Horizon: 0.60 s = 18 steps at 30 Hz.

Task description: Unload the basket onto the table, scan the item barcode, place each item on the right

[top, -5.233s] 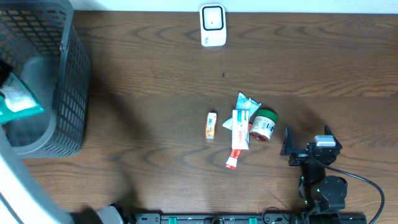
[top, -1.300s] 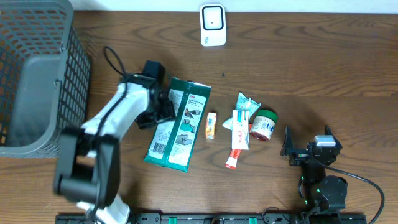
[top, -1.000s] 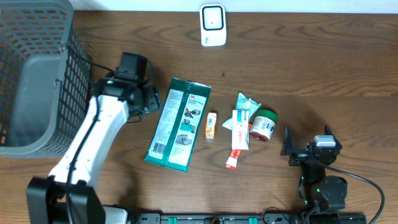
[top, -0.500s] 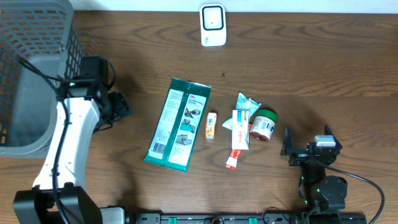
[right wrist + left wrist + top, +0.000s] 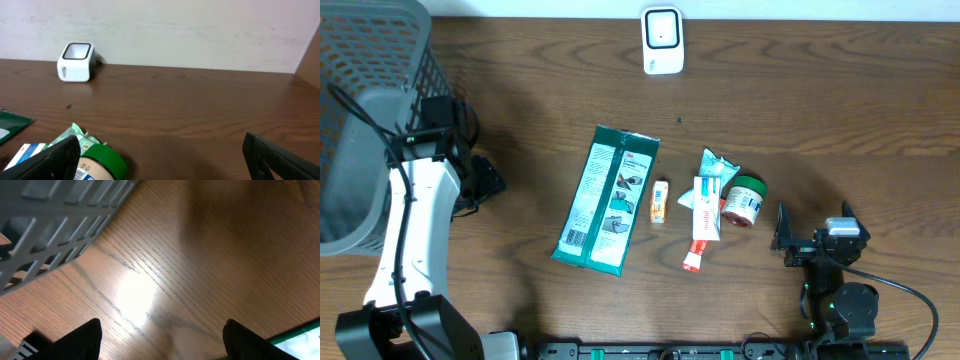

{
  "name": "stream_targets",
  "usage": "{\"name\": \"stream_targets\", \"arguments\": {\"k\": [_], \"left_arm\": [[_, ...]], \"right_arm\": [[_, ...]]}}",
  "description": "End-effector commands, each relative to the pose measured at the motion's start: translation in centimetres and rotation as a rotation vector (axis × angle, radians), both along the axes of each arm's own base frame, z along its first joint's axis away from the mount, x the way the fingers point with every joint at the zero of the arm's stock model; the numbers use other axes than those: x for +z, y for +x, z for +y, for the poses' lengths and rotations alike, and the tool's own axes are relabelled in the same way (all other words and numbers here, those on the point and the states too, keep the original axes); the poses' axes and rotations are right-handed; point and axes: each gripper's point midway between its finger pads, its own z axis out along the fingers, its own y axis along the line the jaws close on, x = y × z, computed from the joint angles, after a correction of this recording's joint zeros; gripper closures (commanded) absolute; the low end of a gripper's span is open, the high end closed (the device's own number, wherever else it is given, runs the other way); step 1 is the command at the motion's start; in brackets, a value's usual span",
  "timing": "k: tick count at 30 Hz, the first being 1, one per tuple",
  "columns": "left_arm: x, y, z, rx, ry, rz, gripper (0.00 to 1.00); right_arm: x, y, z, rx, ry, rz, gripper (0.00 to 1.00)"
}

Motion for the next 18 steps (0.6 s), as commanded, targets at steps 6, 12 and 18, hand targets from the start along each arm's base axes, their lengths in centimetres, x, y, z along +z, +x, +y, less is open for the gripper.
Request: {"name": "stream_targets", "arguments": {"k": [6,12,18], "left_arm": [[0.1,1.3,-4.6,-0.137,-0.144,-0.046,0.22],[-0.2,2.8,-7.9,-0.255,-0.14,-0.089,0.45],[-3.1,2.4,-10.6,-0.335,-0.144,-0.069,0.88]], "right_arm": [[-0.1,0.0,0.1,0.003,-0.005,0.003,0.01],[-0.1,0.0,0.1,0.003,-0.005,0.003,0.01],[-0.1,0.0,0.1,0.003,-0.005,0.003,0.01]]}}
